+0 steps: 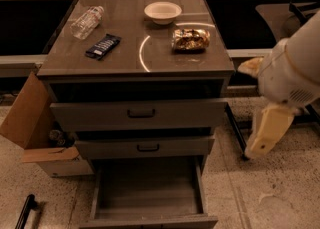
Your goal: Close bottom drawer
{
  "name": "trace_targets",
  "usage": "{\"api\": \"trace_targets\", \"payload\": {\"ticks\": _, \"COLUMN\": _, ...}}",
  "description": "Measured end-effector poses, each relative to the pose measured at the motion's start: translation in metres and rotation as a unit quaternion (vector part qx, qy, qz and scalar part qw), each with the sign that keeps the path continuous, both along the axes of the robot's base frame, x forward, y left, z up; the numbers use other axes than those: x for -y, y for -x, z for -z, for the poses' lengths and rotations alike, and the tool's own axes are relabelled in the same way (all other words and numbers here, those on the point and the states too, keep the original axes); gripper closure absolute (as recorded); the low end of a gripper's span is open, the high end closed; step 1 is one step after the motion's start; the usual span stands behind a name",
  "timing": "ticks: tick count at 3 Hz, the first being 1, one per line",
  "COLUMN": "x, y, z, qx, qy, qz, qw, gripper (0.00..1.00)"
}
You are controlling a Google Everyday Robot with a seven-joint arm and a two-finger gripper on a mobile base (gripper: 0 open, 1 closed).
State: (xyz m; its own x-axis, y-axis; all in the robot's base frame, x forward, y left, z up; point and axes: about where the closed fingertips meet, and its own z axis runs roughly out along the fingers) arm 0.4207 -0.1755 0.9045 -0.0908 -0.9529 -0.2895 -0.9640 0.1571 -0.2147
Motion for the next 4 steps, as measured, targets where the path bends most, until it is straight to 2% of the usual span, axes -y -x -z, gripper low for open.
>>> {"api": "trace_targets", "payload": {"ticks": 1, "x": -0.044, "y": 0.025, "z": 0.093, "qx": -0.041, "qy": -0.046, "qz": -0.053, "qw": 0.9967, "gripper": 0.0}}
{"api": "trace_targets", "payload": {"ticks": 2, "x": -0.044, "y": 0.025, "z": 0.092, "qx": -0.04, "qy": -0.046, "qz": -0.053, "qw": 0.9967, "gripper": 0.0}}
{"api": "trace_targets", "payload": {"ticks": 3, "x": -0.04, "y": 0.021, "z": 0.106, "qx": -0.041, "qy": -0.055, "qz": -0.04, "qw": 0.9969, "gripper": 0.0}}
{"api": "trace_targets", "payload": {"ticks": 4, "x": -0.037, "y": 0.011, "z": 0.157, "qx": -0.042, "qy": -0.072, "qz": -0.042, "qw": 0.9956, "gripper": 0.0}}
